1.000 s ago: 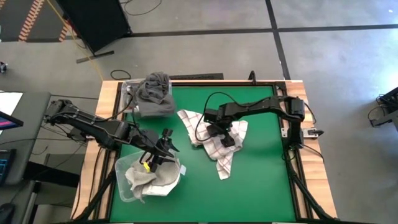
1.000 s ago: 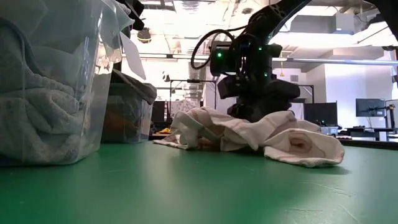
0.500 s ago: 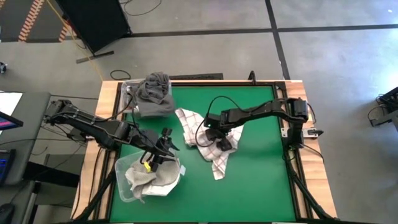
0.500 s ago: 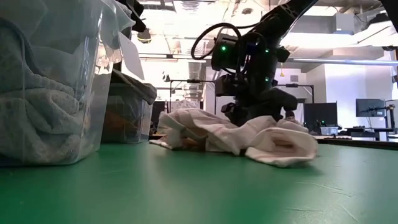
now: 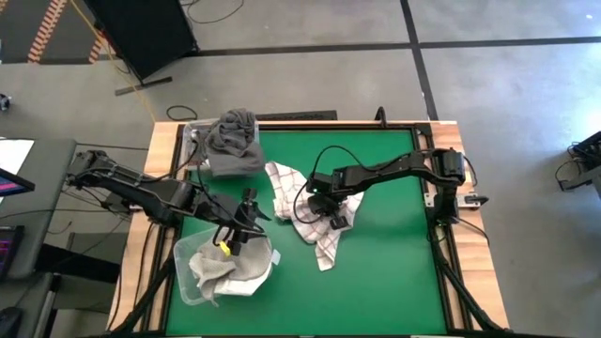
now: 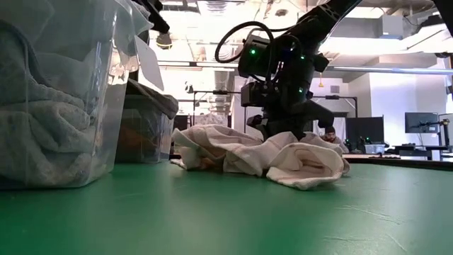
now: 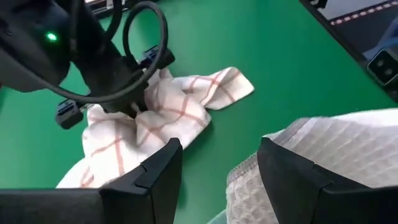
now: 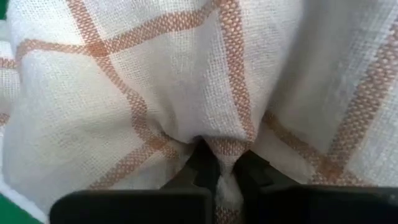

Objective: Sort towels by color in basket
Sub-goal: Put the white patterned towel into the bottom transparent bin

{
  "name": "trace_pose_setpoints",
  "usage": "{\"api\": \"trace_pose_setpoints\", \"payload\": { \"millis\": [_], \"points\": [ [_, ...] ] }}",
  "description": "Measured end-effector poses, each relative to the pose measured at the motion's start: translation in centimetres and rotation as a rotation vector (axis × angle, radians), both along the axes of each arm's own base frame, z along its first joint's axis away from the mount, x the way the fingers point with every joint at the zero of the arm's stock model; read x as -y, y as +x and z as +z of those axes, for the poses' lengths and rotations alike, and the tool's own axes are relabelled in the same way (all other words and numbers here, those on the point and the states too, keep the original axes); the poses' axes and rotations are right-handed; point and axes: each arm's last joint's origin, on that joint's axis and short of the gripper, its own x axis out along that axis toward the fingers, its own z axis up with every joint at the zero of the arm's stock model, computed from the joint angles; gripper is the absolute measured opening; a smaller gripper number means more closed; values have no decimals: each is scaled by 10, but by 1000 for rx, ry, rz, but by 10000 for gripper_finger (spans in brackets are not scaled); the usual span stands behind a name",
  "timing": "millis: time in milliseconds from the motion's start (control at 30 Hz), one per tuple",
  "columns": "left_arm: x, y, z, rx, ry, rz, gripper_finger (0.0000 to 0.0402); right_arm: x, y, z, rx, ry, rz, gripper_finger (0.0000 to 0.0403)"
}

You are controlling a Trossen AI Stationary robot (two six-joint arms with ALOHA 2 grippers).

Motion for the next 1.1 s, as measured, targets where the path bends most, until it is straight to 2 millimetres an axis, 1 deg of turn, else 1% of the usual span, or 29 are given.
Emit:
{"api": "trace_pose_setpoints", "payload": {
  "millis": [67, 167, 233, 267, 400, 500, 567, 667, 733, 833, 933, 1100],
  "points": [
    [-1, -3, 8, -23, -13, 19, 199, 0, 2, 3, 7, 7, -1, 46],
    [-1, -11, 18, -79, -30, 51, 199, -1, 4, 13, 27, 12, 6, 46],
    [-2, -18, 25, -116, -38, 75, 199, -3, 6, 24, 54, 5, 21, 46],
    [-2, -22, 28, -143, -43, 89, 199, -5, 8, 32, 80, 1, 31, 46],
    [-7, -41, 39, -238, -63, 176, 199, -8, 17, 82, 262, -33, 87, 46],
    [-10, -55, 45, -284, -72, 255, 199, -13, 24, 114, 367, -67, 143, 46],
    [-12, -64, 46, -307, -79, 283, 199, -17, 27, 140, 446, -93, 187, 46],
    [-15, -74, 46, -333, -85, 313, 199, -25, 31, 181, 600, -108, 300, 46],
    [-16, -80, 47, -347, -85, 336, 199, -31, 35, 204, 693, -105, 368, 46],
    [-18, -88, 47, -367, -74, 366, 199, -38, 39, 232, 827, -122, 455, 46],
    [-21, -97, 46, -392, -59, 402, 199, -45, 41, 260, 998, -148, 536, 46],
    [-27, -109, 46, -405, -27, 469, 199, -46, 44, 295, 1225, -141, 637, 46]
  ]
}}
